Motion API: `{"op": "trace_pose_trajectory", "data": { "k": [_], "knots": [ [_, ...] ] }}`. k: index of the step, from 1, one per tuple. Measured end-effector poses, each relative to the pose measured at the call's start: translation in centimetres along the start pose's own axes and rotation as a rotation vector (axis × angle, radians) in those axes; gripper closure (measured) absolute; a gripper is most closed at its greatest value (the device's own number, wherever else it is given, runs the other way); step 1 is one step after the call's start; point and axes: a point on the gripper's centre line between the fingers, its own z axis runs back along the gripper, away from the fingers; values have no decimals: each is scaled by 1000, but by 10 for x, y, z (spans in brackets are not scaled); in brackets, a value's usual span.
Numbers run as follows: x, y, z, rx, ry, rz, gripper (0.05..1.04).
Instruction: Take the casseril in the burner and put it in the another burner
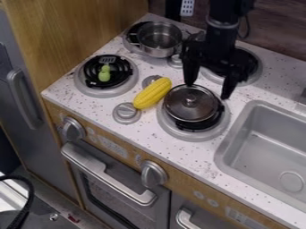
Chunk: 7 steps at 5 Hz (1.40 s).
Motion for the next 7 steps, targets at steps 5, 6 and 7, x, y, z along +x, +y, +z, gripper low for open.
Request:
{"op": "trace_pose_trajectory", "data": {
  "k": [5, 6, 7],
  "knots": [
    [133, 108, -42, 7, -198, -117, 85],
    [140, 136, -56, 16, -195, -65, 85],
    [139, 154, -72, 19, -169, -27, 85]
  ]
}}
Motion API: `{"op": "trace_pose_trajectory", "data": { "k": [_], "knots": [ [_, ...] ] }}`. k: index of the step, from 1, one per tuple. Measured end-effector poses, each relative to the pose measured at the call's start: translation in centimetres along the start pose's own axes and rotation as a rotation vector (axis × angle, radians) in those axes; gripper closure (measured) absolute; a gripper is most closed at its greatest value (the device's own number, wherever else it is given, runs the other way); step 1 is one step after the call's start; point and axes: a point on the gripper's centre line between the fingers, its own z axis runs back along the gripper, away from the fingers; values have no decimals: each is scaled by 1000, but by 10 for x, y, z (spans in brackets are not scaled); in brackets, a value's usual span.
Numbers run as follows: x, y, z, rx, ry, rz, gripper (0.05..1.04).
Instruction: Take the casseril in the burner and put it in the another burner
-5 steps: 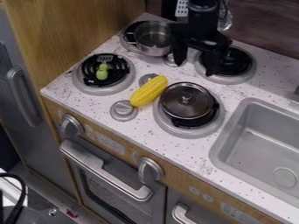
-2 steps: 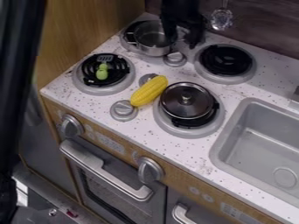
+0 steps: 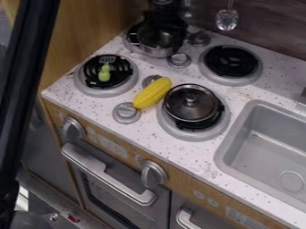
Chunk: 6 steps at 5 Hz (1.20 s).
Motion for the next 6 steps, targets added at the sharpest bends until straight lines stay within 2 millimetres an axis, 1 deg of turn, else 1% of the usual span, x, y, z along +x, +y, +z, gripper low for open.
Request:
{"op": "trace_pose_trajectory", "data": {
  "k": [1, 2, 4, 5, 6],
  "knots": [
    [-5, 5, -7, -5, 22, 14, 85],
    [-11, 5, -16, -27, 41, 30, 123],
    [-14, -2, -24, -40, 42, 15, 690],
    [-14, -6, -26, -37, 29, -2, 890],
    [-16, -14, -26, -38, 26, -16, 930]
  ]
}}
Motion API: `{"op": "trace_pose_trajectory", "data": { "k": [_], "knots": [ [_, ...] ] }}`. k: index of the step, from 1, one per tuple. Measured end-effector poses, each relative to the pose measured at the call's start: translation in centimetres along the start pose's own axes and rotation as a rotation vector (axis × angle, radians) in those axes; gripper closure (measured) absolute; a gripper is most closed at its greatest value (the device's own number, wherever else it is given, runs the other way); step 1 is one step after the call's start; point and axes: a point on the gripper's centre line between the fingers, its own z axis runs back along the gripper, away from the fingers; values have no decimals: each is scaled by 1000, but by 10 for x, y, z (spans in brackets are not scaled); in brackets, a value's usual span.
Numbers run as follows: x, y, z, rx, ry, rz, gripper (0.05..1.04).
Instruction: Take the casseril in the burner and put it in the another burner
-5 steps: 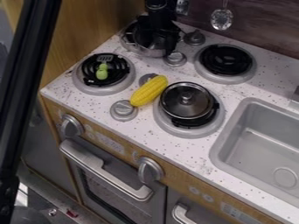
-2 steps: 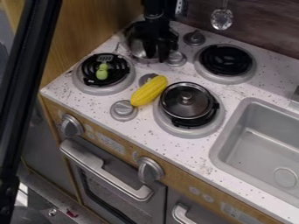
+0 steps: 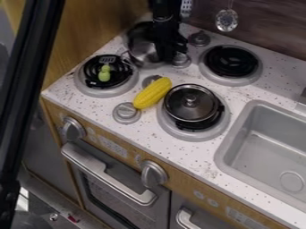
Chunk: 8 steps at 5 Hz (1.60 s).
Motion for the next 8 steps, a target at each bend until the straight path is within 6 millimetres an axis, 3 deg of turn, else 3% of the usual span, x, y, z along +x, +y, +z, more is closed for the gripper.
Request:
{"op": "trace_pose_trajectory", "data": {
  "k": [1, 2, 3, 5, 6, 7, 8],
  "knots": [
    [-5, -8, -7, -16, 10, 3, 718],
    [-8, -9, -12, -20, 25, 5, 400],
    [-6, -10, -12, -23, 26, 5, 212],
    [-6, -12, -13, -22, 25, -8, 781],
    [1, -19, 2, -27, -10, -40, 931],
    [9, -39, 29, -30, -70, -111, 1000],
    [18, -90, 55, -49, -143, -273, 1003]
  ]
}}
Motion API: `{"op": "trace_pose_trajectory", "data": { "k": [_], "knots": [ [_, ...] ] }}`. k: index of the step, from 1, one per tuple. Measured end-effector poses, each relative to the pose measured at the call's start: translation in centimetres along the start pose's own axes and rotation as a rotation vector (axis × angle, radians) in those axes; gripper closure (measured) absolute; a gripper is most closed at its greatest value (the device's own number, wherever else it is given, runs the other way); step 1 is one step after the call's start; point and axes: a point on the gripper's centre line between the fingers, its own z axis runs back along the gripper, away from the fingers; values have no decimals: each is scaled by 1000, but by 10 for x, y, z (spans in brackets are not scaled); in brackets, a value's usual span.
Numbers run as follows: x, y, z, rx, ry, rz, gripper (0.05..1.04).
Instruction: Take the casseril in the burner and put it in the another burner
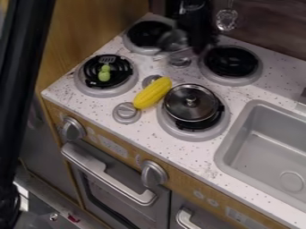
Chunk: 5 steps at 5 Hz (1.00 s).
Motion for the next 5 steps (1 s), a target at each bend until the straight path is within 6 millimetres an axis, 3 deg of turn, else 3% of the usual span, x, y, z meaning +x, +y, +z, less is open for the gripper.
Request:
{"op": "trace_pose_trajectory", "data": {
  "k": [1, 2, 3, 5],
  "knots": [
    [10, -41, 2, -27, -18, -135, 1003],
    [16, -68, -1, -42, -26, -201, 1003],
    [16, -84, -23, -45, 9, -247, 1003],
    [23, -87, -45, -57, 31, -248, 1003]
  ]
}}
